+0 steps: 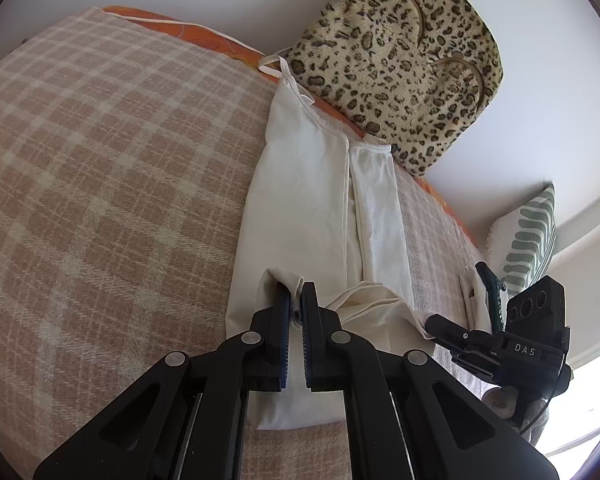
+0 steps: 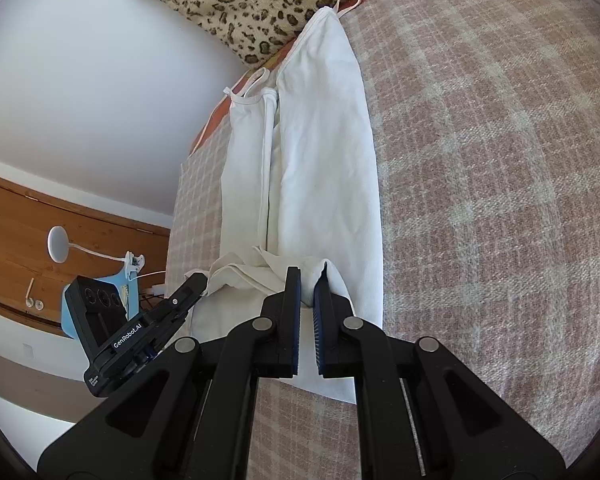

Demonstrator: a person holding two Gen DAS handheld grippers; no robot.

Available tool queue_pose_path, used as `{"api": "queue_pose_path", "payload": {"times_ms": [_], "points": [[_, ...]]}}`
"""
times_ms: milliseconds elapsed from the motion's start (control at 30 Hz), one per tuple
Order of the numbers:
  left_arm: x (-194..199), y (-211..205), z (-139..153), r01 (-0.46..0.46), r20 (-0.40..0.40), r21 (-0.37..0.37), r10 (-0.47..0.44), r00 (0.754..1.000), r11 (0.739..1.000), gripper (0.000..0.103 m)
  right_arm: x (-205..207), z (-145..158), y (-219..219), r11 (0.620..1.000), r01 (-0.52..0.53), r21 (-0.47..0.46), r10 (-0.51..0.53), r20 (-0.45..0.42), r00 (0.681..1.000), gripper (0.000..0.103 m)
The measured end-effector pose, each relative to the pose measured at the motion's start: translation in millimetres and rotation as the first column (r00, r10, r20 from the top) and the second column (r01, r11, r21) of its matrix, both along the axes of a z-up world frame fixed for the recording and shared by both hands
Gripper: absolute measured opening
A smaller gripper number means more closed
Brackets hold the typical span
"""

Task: Fold small clothes
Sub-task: 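Fold the lifted hem over the body toward the straps, then open both grippers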

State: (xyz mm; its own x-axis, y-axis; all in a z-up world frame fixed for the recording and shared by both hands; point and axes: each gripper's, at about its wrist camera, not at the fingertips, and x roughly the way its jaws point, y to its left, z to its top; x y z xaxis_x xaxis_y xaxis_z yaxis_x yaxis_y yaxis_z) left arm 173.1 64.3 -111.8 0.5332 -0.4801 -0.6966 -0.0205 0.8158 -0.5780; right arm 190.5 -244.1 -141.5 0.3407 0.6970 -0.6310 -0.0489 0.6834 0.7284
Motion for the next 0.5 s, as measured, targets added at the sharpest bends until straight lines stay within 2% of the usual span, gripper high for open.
{"api": "queue_pose_path", "payload": {"times_ms": [133, 200, 333, 400, 467, 500], "points": [[2.9, -1.9, -1.3, 0.009, -0.014, 0.005, -0.009, 1.0, 1.0, 0.006, 3.1, -4.2, 2.6, 1.0, 0.011, -0.018, -0.011, -0.018, 1.0, 0.007], [4.1, -1.6, -0.4, 0.001, -0.034, 0.017, 0.0, 0.999, 1.0, 0.011, 5.1, -5.5, 2.9, 1.0, 0.016, -0.017, -0.016, -0.027, 0.999, 0.007], [0.2, 1.4, 10.3, -0.016, -0.005, 0.049, 0.016, 1.0, 0.999, 0.014, 5.0, -1.9, -1.7, 1.0, 0.002, -0.02, -0.002, -0.014, 1.0, 0.009], [-2.8, 2.3, 17.8, -0.018, 0.019, 0.074, 0.017, 1.0, 0.997, 0.017, 3.1, 5.7, -1.9, 0.999, -0.006, -0.04, 0.007, 0.017, 1.0, 0.013], [-7.8, 2.9, 25.4, -0.019, 0.043, 0.089, 0.015, 0.999, 0.996, 0.017, -0.4, 15.8, -1.4, 0.997, -0.011, -0.071, 0.016, 0.062, 0.998, 0.03], [-10.7, 2.5, 28.9, -0.011, 0.047, 0.088, 0.007, 0.999, 0.996, 0.017, -2.1, 22.3, 0.8, 0.996, -0.011, -0.093, 0.019, 0.09, 0.996, 0.034]]}}
